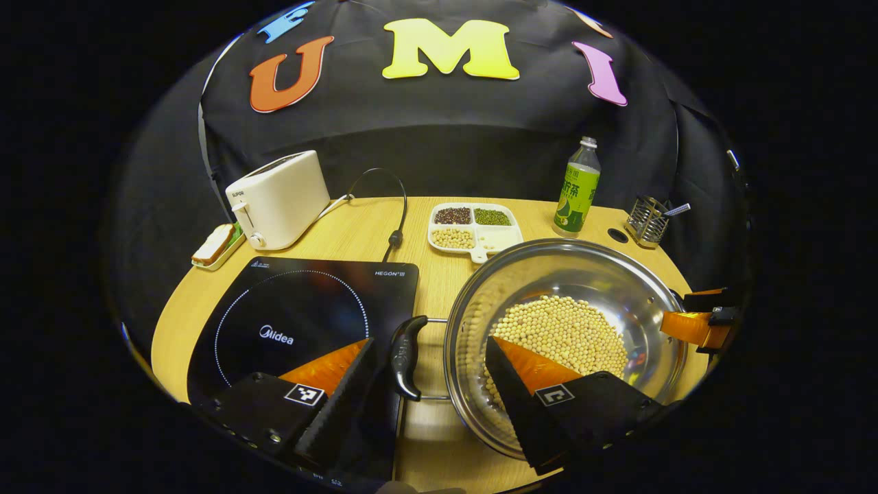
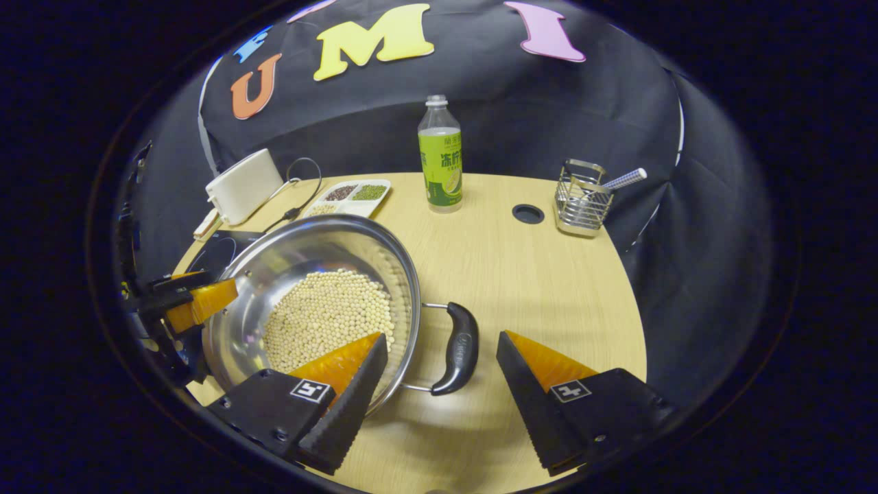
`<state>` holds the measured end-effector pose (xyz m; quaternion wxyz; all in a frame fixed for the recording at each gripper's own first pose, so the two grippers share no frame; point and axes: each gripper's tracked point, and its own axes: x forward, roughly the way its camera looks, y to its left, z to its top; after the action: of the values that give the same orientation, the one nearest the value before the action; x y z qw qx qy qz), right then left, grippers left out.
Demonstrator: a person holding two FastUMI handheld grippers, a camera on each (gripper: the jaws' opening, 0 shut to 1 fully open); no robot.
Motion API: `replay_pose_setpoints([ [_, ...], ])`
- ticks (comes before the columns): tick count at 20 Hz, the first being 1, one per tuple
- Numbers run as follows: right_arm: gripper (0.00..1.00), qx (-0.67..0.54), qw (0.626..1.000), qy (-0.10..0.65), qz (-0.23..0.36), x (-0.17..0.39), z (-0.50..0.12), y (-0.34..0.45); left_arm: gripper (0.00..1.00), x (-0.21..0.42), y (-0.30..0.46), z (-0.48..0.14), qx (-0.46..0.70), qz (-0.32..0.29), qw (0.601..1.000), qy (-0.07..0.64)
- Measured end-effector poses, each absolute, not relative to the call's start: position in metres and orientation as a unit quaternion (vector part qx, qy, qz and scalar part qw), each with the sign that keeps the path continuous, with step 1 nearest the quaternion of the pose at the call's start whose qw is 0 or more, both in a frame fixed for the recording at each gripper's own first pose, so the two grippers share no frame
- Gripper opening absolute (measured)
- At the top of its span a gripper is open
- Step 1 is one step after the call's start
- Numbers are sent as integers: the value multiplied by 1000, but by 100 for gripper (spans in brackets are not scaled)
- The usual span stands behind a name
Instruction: First push the handle of the pot to place it horizontally, then grasp the pot with both hands and set it on the induction cooktop.
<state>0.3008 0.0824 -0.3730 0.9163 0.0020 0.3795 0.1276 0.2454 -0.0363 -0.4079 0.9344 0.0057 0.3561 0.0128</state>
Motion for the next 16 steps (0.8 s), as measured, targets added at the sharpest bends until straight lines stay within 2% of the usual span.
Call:
replay_pose_setpoints([
  [3, 91, -10, 913, 387, 127, 309, -377, 85, 95, 252, -39, -418, -1, 18, 930, 368],
  [4, 89, -9, 915, 385, 122, 311, -377, 85, 90, 253, -38, -420, -2, 23, 928, 372],
  [5, 73, -9, 914, 387, 118, 314, -380, 86, 87, 253, -35, -422, -2, 29, 926, 376],
  [6, 70, -9, 914, 388, 116, 311, -379, 85, 84, 255, -33, -422, 1, 33, 927, 373],
  [9, 67, -10, 909, 401, 110, 310, -380, 84, 76, 258, -29, -427, 5, 39, 925, 378],
  [10, 67, -9, 906, 409, 103, 309, -380, 84, 68, 258, -29, -426, 6, 38, 925, 378],
  [11, 67, -10, 905, 415, 95, 310, -380, 84, 68, 256, -28, -424, 7, 38, 924, 381],
  [12, 66, -13, 903, 419, 89, 310, -380, 84, 58, 258, -28, -424, 8, 37, 923, 382],
  [13, 65, -17, 902, 422, 84, 310, -381, 84, 68, 259, -28, -424, 8, 37, 923, 382],
  [14, 68, -21, 901, 426, 81, 308, -380, 84, 67, 260, -28, -424, 8, 35, 923, 382],
  [16, 63, -10, 898, 435, 72, 306, -379, 84, 64, 263, -29, -425, 14, 27, 923, 383],
])
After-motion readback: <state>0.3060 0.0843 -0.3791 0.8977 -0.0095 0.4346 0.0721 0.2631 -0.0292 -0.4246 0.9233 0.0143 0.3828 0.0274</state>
